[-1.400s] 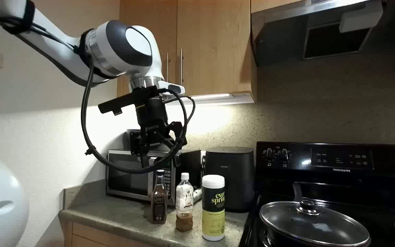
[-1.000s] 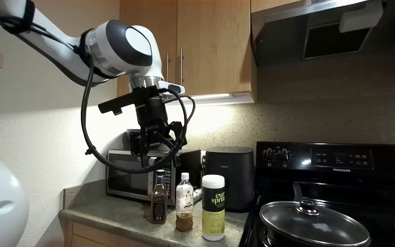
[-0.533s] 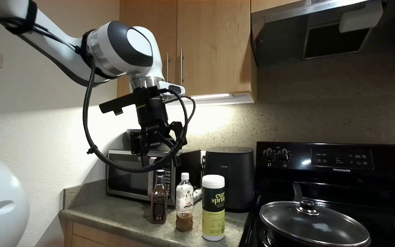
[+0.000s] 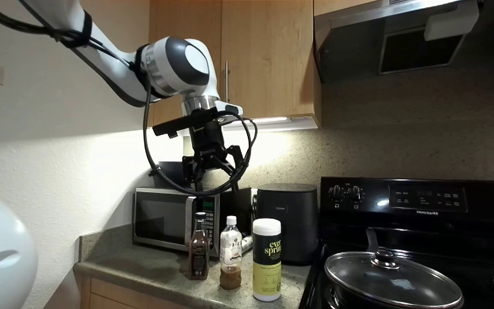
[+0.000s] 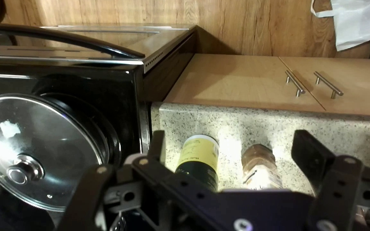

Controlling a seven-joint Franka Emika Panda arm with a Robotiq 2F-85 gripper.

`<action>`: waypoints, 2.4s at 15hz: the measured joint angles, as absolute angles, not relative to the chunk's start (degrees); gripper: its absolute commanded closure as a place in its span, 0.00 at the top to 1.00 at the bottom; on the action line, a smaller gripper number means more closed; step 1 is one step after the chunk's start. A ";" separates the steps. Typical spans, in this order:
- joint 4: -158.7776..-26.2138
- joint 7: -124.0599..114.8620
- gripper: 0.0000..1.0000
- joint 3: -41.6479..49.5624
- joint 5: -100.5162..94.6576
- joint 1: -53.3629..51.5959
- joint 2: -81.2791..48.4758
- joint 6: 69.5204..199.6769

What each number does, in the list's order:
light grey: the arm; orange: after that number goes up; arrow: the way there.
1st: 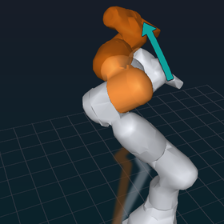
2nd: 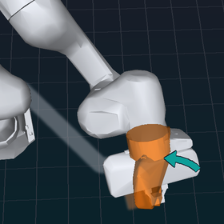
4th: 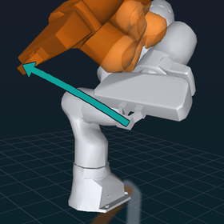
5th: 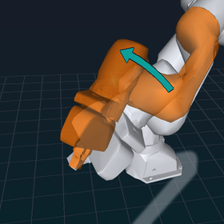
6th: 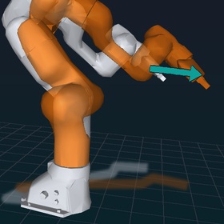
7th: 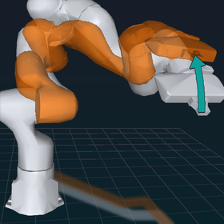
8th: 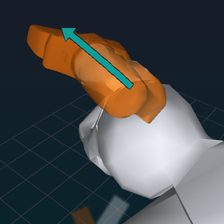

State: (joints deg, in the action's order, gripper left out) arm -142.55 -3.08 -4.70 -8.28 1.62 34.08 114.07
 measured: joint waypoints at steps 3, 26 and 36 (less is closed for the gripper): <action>-137.71 -3.08 1.00 -4.84 -8.55 1.14 28.92 114.09; -122.04 -4.15 1.00 -0.55 -4.40 0.61 7.09 115.34; -120.10 -4.90 1.00 0.19 -3.51 0.69 4.67 115.59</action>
State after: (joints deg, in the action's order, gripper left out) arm -120.10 -4.90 0.19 -3.51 0.69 4.67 115.59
